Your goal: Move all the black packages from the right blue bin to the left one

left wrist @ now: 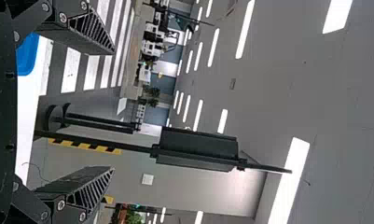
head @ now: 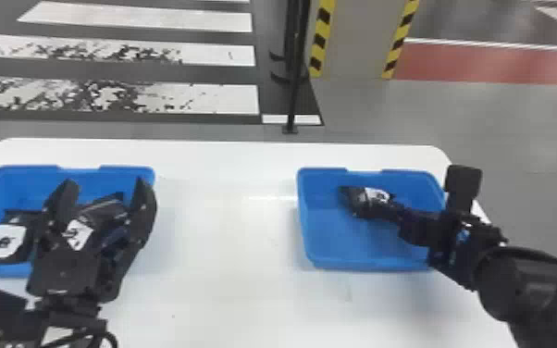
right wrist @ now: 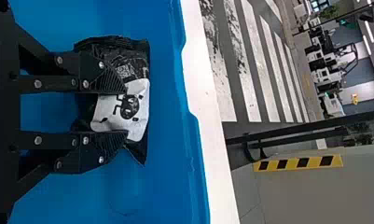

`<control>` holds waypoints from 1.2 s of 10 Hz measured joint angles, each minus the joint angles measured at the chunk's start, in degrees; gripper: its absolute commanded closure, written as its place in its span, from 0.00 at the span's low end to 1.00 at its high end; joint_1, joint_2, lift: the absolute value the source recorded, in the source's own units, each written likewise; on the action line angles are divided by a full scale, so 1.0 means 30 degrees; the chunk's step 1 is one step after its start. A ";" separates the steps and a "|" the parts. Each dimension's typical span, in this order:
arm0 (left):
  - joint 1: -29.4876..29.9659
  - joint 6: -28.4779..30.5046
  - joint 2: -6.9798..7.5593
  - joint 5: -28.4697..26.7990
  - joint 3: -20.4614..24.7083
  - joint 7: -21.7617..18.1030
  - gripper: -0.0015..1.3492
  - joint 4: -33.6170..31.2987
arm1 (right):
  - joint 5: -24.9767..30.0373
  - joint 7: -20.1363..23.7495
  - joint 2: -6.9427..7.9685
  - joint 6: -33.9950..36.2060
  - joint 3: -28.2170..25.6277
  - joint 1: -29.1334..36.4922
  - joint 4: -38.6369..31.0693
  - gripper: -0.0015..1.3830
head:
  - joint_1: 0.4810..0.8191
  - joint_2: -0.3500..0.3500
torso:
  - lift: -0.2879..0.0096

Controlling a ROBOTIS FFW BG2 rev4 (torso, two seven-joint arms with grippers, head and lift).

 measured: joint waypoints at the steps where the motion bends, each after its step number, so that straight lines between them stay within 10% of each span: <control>1: -0.0004 0.0027 -0.0001 0.0016 0.0015 -0.0006 0.15 0.0037 | -0.0400 0.0110 0.0001 -0.0187 0.0003 0.0084 0.0073 0.86 | 0.63 0.37 | 0.40; 8: -0.0208 -0.2376 0.0391 0.3780 -0.2019 -0.0154 0.14 -0.0451 | -0.4740 0.2563 -0.0192 -0.2875 0.0262 0.1989 -0.3176 0.86 | 0.63 0.45 | 0.40; 12: -0.1078 0.1643 0.1047 0.4958 -0.3829 -0.1307 0.15 -0.1387 | -0.9308 0.4227 -0.0803 -0.3561 0.4977 0.1150 -0.3959 0.86 | 0.63 0.58 | 0.40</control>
